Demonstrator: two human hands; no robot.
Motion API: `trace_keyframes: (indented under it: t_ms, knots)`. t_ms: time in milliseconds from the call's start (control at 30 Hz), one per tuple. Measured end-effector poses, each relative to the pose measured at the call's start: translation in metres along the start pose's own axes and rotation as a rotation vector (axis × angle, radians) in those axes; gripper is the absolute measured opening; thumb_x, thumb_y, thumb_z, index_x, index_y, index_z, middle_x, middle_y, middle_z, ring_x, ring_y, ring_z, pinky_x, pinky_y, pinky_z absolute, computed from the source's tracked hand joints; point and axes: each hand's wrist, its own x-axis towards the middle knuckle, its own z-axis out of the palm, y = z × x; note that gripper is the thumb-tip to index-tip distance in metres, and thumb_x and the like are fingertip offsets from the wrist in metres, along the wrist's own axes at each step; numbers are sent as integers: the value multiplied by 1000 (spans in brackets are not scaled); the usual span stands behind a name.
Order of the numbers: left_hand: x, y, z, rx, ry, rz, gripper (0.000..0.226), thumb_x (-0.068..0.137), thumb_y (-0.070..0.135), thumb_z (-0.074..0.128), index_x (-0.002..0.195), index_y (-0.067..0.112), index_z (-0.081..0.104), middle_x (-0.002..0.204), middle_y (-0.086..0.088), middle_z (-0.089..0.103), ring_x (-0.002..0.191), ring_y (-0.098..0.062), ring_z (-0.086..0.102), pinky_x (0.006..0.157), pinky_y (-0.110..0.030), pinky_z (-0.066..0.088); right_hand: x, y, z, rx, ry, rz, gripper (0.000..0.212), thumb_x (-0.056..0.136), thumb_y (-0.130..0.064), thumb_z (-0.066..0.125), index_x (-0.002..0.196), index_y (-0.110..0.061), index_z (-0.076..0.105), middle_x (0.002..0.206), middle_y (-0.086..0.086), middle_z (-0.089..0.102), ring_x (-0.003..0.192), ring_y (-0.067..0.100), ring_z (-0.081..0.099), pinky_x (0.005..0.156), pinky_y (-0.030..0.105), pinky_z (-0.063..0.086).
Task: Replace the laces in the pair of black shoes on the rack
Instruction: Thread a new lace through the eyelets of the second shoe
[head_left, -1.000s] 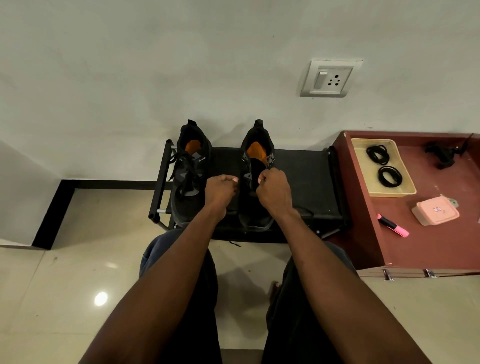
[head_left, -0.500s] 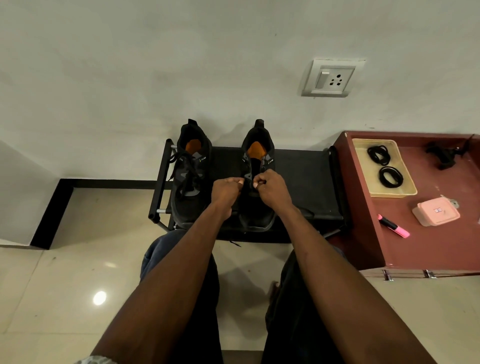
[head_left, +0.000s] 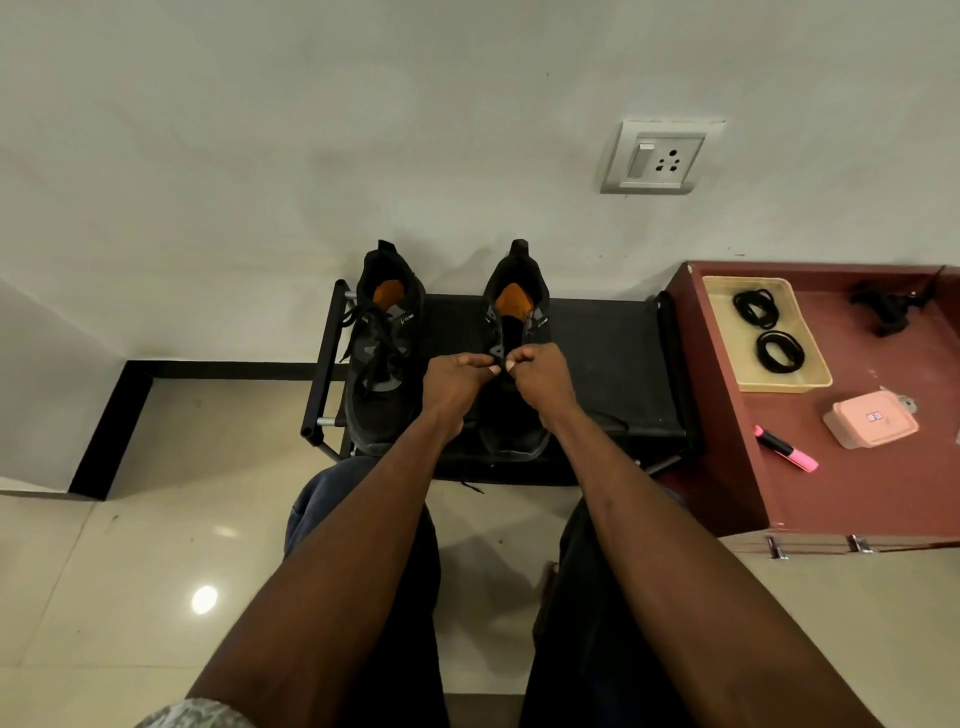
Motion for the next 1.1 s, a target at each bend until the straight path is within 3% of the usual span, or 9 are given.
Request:
trace_keyframes:
  t_ms: [200, 267, 400, 467, 567, 633, 800, 900, 1100]
  knots:
    - [-2, -3, 3, 67, 41, 113, 10, 90, 15, 72, 97, 13, 78, 92, 0, 76, 91, -11, 71, 83, -26, 57, -2, -1, -6, 61, -27, 40, 22, 94, -4, 57, 85, -10, 76, 94, 8, 73, 96, 19, 65, 78, 31, 52]
    - [-4, -3, 7, 137, 70, 166, 11, 92, 16, 69, 98, 12, 78, 91, 1, 75, 88, -10, 70, 79, -25, 56, -6, -3, -9, 40, -44, 29, 21, 95, -4, 57, 88, -10, 76, 95, 8, 73, 95, 19, 65, 74, 25, 51]
    - [-3, -1, 12, 190, 120, 136, 14, 95, 17, 64, 86, 14, 75, 79, -1, 71, 72, -14, 65, 69, -35, 56, -18, 1, -12, -296, 103, -203, 14, 86, -10, 70, 98, -15, 73, 107, 8, 61, 102, 22, 55, 88, 34, 51]
    - [-1, -1, 11, 163, 123, 74, 16, 95, 15, 62, 82, 14, 71, 77, -7, 70, 68, -20, 64, 69, -39, 57, -31, 1, -17, -388, 115, -229, 7, 87, -11, 69, 94, -12, 69, 106, 7, 54, 99, 23, 54, 83, 36, 50]
    - [-1, 3, 7, -5, 92, -10, 16, 94, 4, 54, 85, 8, 67, 93, -16, 72, 91, -32, 71, 83, -47, 60, -47, 9, -20, -519, -29, -224, 14, 90, -16, 67, 102, -9, 66, 108, 11, 53, 96, 29, 58, 77, 37, 49]
    - [-6, 11, 5, -122, 80, -60, 17, 98, -1, 44, 95, 3, 60, 103, -19, 71, 100, -32, 69, 84, -40, 60, -52, 10, -21, -579, -92, -244, 26, 90, -17, 67, 114, -7, 65, 115, 14, 53, 103, 32, 57, 83, 40, 49]
    - [-24, 42, -11, -461, -75, -137, 23, 100, -6, 42, 122, -7, 47, 112, -28, 67, 102, -37, 69, 87, -41, 58, -54, 11, -20, -591, -115, -230, 36, 89, -17, 69, 123, -8, 61, 124, 15, 51, 113, 33, 53, 95, 42, 49]
    - [-35, 84, -33, -692, -171, -25, 28, 101, -1, 41, 125, -11, 51, 106, -23, 71, 108, -35, 68, 85, -36, 59, -52, 9, -18, -577, -114, -206, 39, 89, -15, 68, 126, -10, 59, 127, 15, 49, 117, 35, 51, 98, 41, 47]
    - [-80, 202, -75, -1217, -459, 328, 26, 101, 0, 40, 105, -12, 63, 100, -25, 73, 98, -33, 72, 93, -41, 57, -53, 7, -13, -598, -87, -194, 35, 91, -13, 63, 125, -9, 58, 131, 16, 48, 119, 34, 50, 101, 41, 46]
